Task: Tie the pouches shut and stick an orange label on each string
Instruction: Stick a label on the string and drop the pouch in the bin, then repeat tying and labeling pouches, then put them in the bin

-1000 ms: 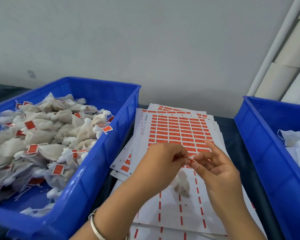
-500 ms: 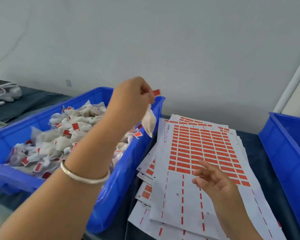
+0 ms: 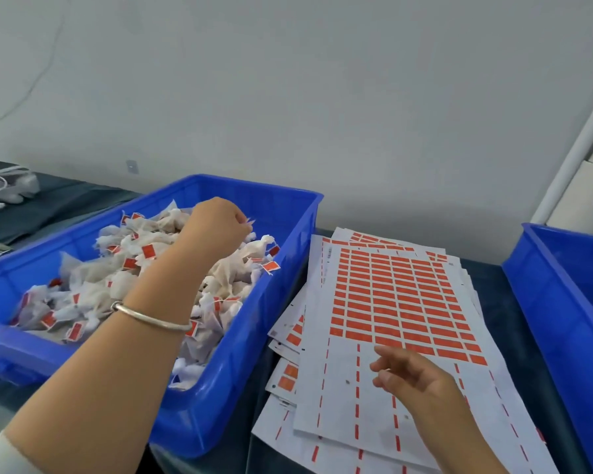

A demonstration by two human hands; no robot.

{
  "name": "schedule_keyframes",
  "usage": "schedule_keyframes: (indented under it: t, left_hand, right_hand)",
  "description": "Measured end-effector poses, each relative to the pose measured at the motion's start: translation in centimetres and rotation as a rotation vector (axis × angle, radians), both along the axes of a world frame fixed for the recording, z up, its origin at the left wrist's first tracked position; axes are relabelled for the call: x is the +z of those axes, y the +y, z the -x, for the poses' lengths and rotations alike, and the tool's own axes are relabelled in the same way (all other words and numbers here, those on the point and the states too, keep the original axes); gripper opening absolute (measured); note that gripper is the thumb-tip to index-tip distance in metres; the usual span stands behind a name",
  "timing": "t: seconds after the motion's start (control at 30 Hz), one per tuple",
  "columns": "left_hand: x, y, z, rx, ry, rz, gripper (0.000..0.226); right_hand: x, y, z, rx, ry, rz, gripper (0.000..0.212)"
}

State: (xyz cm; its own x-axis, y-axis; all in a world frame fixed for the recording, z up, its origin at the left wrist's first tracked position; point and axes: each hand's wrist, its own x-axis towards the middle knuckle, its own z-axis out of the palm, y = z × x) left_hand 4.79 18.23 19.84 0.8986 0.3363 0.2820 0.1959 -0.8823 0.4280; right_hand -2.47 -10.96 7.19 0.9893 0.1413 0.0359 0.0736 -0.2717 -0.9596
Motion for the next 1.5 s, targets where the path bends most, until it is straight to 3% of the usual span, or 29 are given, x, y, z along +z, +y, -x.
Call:
schedule_keyframes:
  t: [0.2,0.27,0.43,0.63,0.8,0.97,1.07,1.2,1.37,1.43,1.5]
  left_hand:
    - [1.1,-6.5,3.0,-0.179,-0.178,0.083,0.015]
    - [0.2,-9.9,4.0,-0.304,-0.102,0.123,0.010]
    - [-5.4,-18.0,5.3,-0.598,0.173,0.116,0.022]
    - [-11.8,-22.8,5.4,-0.731,0.427,0.014,0.028]
    - [-15.4,-24.7,5.1,-0.733,0.443,-0.111,0.038]
    - [-17.6,-24.9,4.9,-0.719,0.400,-0.151,0.043]
    - [-18.3,-24.4,4.9,-0.722,0.379,-0.157,0.045]
    - [-18.5,-24.2,5.0,-0.729,0.346,-0.145,0.047]
    - [-18.2,-24.3,5.2,-0.731,0.318,-0.129,0.046]
    - [-17.7,-24.3,5.3,-0.723,0.300,-0.098,0.044]
    - [-16.9,-24.4,5.5,-0.708,0.274,-0.014,0.039]
  right_hand:
    - [1.7,-1.1,0.7,-0.038,0.003,0.051,0.020]
    - [2.7,-2.0,1.1,-0.055,-0.005,0.083,0.019]
    - [6.4,-6.3,3.3,-0.174,-0.072,0.224,0.026]
    - [12.2,-15.4,6.7,-0.423,-0.102,0.437,0.031]
    - [12.7,-24.2,3.9,-0.639,0.142,0.765,0.019]
    - [8.5,-28.2,0.0,-0.583,0.460,1.058,0.020]
    - [7.1,-29.2,-0.7,-0.623,0.460,1.059,0.012]
    - [6.4,-29.8,-0.9,-0.719,0.477,1.009,0.033]
    - [9.2,-29.9,-0.6,-0.854,0.292,0.886,0.017]
    - [11.6,-28.8,-0.4,-0.920,0.190,0.689,0.019]
    - [13.7,-26.6,-0.1,-0.870,0.086,0.350,0.017]
